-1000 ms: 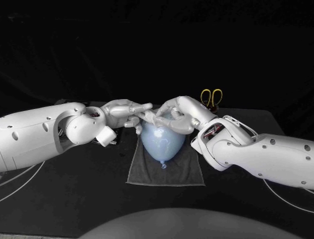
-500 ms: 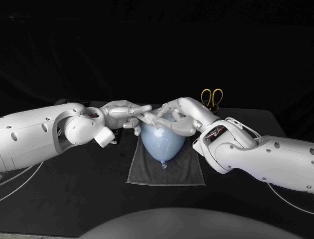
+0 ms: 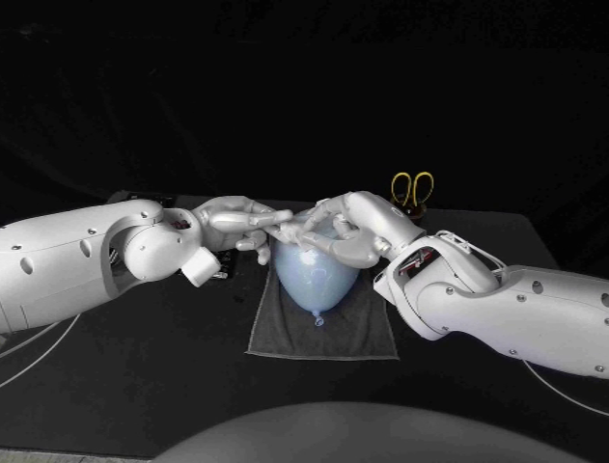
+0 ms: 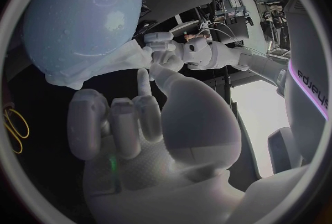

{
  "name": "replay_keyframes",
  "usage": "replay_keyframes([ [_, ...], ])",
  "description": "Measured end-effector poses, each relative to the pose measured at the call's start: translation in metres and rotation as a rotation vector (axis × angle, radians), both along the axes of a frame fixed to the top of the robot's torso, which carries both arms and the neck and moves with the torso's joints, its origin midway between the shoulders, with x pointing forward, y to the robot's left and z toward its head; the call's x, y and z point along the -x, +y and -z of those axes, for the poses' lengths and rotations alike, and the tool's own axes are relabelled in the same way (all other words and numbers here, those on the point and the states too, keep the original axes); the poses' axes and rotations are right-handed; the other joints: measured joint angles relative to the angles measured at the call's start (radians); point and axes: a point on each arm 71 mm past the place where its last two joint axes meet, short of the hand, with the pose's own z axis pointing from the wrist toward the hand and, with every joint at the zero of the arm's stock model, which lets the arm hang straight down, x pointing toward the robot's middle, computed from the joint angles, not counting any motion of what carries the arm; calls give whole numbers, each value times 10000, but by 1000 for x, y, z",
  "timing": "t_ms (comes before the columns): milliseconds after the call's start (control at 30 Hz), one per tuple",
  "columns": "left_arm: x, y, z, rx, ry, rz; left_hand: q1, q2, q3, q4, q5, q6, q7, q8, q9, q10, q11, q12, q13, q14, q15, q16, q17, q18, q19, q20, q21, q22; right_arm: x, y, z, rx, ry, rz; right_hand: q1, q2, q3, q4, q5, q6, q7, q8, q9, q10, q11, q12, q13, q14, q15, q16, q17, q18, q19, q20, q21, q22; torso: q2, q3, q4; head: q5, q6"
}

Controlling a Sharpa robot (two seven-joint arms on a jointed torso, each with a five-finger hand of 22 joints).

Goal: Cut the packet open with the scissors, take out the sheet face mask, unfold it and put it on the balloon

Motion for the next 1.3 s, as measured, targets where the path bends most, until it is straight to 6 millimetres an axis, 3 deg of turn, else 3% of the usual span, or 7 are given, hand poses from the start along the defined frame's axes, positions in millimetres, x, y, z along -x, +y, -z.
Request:
replay_keyframes([
  [300, 1, 2, 1, -60, 10, 35, 167, -116, -174, -105, 0, 73, -72, -58, -34, 35, -35, 38, 30, -1, -1, -38, -40, -7, -1, 1, -3, -50, -2, 4, 1, 90, -139, 1, -40, -40, 0, -1, 0, 0, -1, 0, -11, -13, -13, -6, -7, 0, 0, -37, -1, -2, -2, 2, -40, -4, 3, -3, 2, 7, -29],
  [500, 2, 2, 1, -79, -1, 168, 1561, -60, 480, -947, -1, 295, -109, -95, -79, 35, -35, 38, 34, -85, -84, -91, -121, -13, -62, -60, -45, -74, -3, 8, 2, 126, -190, -15, -40, -40, 1, -1, 0, 0, -1, 0, -11, -14, -12, -25, -5, 0, 0, -41, 0, -3, -4, 3, -41, -8, 6, -6, 1, 19, -60],
  [600, 3, 1, 1, -75, -4, 275, 1882, -33, 950, -1302, -4, 384, -56, -110, -99, 71, -72, 38, 26, -89, -88, -91, -138, -17, -91, -89, -45, -39, -4, 10, 2, 147, -209, -30, -40, -40, 1, -1, 0, 0, -1, 0, -11, -14, -12, -25, -2, 0, 0, -26, 2, -4, -5, 4, -82, -7, 6, -6, 2, 21, -63],
  [967, 4, 0, 1, -41, -26, 554, 1851, -89, 1672, -1694, -8, 483, -49, -137, -150, 108, -108, 38, 17, -88, -87, -138, -187, -25, -127, -124, 112, 112, -5, 16, 5, 305, -204, -73, -79, -80, -70, 12, -55, 0, -1, 0, -23, -15, -12, -43, 2, 0, 0, -6, 7, -5, -7, 5, -87, 0, 6, -11, 3, 58, -108],
  [1133, 4, 0, 1, 8, -53, 593, 1640, 122, 2385, -2101, -43, 502, -29, -176, -148, 143, -71, 37, 16, -91, -90, -138, -206, -79, -254, -140, 302, 230, -4, 16, 6, 394, -170, -116, -132, -132, -138, 80, -93, 0, -2, 0, -33, -16, -12, -63, 2, 0, 0, -11, 6, -5, -8, 6, -135, 1, 4, -7, -3, 72, -118],
  [1300, 4, -1, 1, 63, -96, 603, 1480, 281, 2762, -2226, -68, 498, -27, -231, -118, 142, -70, 37, 8, -116, -104, -138, -193, 26, -276, -118, 352, 301, -4, 17, 7, 467, -143, -144, -226, -227, -227, 108, -93, 0, -2, -1, -47, -16, -12, -64, -1, 1, 0, -28, 3, -5, -10, 7, -137, 0, -1, 0, -4, 84, -119],
])
